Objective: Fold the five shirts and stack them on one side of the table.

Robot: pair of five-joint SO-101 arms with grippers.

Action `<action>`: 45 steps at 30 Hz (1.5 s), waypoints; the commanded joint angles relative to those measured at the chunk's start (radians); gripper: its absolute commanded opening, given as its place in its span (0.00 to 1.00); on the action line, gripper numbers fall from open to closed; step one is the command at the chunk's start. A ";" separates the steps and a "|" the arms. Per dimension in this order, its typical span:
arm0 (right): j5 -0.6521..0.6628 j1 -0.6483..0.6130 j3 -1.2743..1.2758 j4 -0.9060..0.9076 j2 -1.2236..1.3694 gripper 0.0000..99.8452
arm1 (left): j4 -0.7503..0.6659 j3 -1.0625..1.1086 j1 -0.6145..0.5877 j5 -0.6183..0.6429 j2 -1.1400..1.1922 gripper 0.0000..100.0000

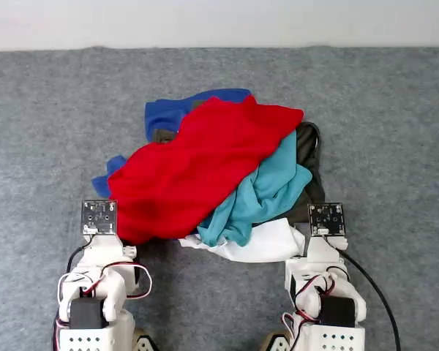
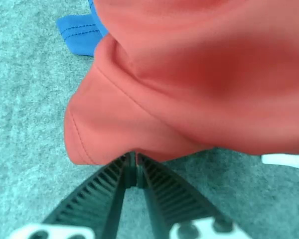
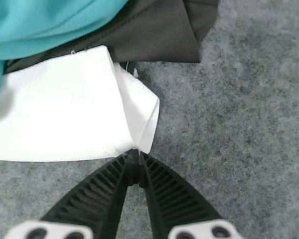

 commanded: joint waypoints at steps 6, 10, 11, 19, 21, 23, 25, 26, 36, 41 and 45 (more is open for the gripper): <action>0.009 0.002 0.014 0.002 -0.012 0.01 | 0.000 -0.008 0.006 0.005 -0.008 0.02; 0.009 0.002 0.014 0.002 -0.012 0.01 | 0.000 -0.008 0.006 0.005 -0.008 0.02; 0.009 0.002 0.014 0.002 -0.012 0.01 | 0.000 -0.008 0.006 0.005 -0.008 0.02; 0.009 0.002 0.014 0.002 -0.012 0.01 | 0.000 -0.008 0.006 0.005 -0.008 0.02; 0.009 0.002 0.014 0.002 -0.012 0.01 | 0.000 -0.008 0.006 0.005 -0.008 0.02; 0.009 0.002 0.014 0.002 -0.012 0.01 | 0.000 -0.008 0.006 0.005 -0.008 0.02; 0.009 0.002 0.014 0.002 -0.012 0.01 | 0.000 -0.008 0.006 0.005 -0.008 0.02; 0.009 0.002 0.014 0.002 -0.012 0.01 | 0.000 -0.008 0.006 0.005 -0.008 0.02; 0.009 0.002 0.014 0.002 -0.012 0.01 | -0.002 -0.048 0.080 -0.086 -0.008 0.02; 0.009 0.002 0.014 0.002 -0.012 0.01 | -0.055 -0.183 0.043 -0.397 -0.008 0.06; 0.009 0.002 0.014 0.002 -0.012 0.01 | -0.124 -0.308 0.038 -0.396 0.000 0.05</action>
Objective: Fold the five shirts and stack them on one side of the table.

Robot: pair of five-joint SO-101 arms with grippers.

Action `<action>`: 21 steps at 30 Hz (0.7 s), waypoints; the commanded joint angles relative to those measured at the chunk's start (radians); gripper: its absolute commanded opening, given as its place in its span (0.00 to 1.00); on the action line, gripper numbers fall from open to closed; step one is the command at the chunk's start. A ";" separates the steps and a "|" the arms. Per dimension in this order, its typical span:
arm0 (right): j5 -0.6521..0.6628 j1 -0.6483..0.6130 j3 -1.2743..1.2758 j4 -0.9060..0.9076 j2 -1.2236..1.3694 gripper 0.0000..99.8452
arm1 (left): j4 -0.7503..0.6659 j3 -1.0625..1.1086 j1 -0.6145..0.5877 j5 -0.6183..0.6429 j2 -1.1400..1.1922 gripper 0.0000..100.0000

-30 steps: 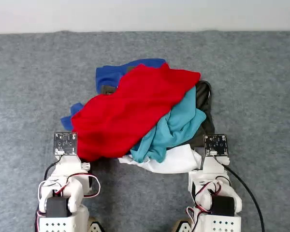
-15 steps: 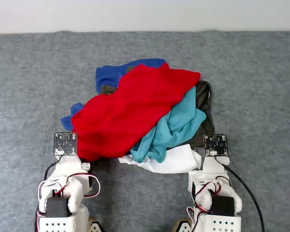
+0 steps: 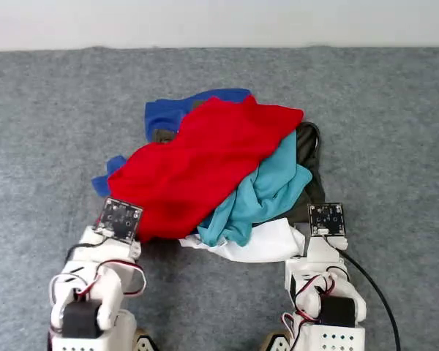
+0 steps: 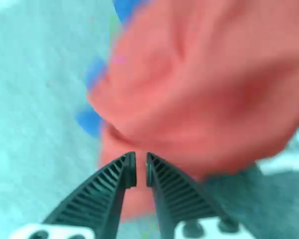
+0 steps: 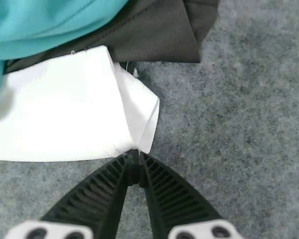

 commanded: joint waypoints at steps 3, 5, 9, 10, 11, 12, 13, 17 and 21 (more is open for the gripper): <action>0.009 0.002 0.014 0.002 -0.012 0.01 | -0.083 -0.191 0.020 -0.052 0.005 0.05; 0.009 0.002 0.014 0.002 -0.012 0.01 | -0.083 -0.226 0.041 -0.094 0.032 0.06; 0.009 0.002 0.014 0.002 -0.012 0.01 | -0.083 -0.326 0.074 -0.114 0.222 0.06; 0.009 0.002 0.014 0.002 -0.012 0.01 | -0.081 -0.367 0.086 -0.114 0.292 0.06; 0.009 0.002 0.014 0.002 -0.012 0.01 | -0.078 -0.418 0.098 -0.114 0.368 0.06; 0.009 0.002 0.014 0.002 -0.012 0.01 | -0.075 -0.475 0.110 -0.112 0.446 0.06; 0.009 0.002 0.014 0.002 -0.012 0.01 | -0.063 -0.536 0.121 -0.110 0.529 0.06; 0.009 0.002 0.014 0.002 -0.012 0.01 | 0.055 -0.802 0.192 -0.112 0.856 0.06; 0.009 0.002 0.014 0.002 -0.012 0.01 | 0.230 -1.047 0.253 -0.144 1.162 0.06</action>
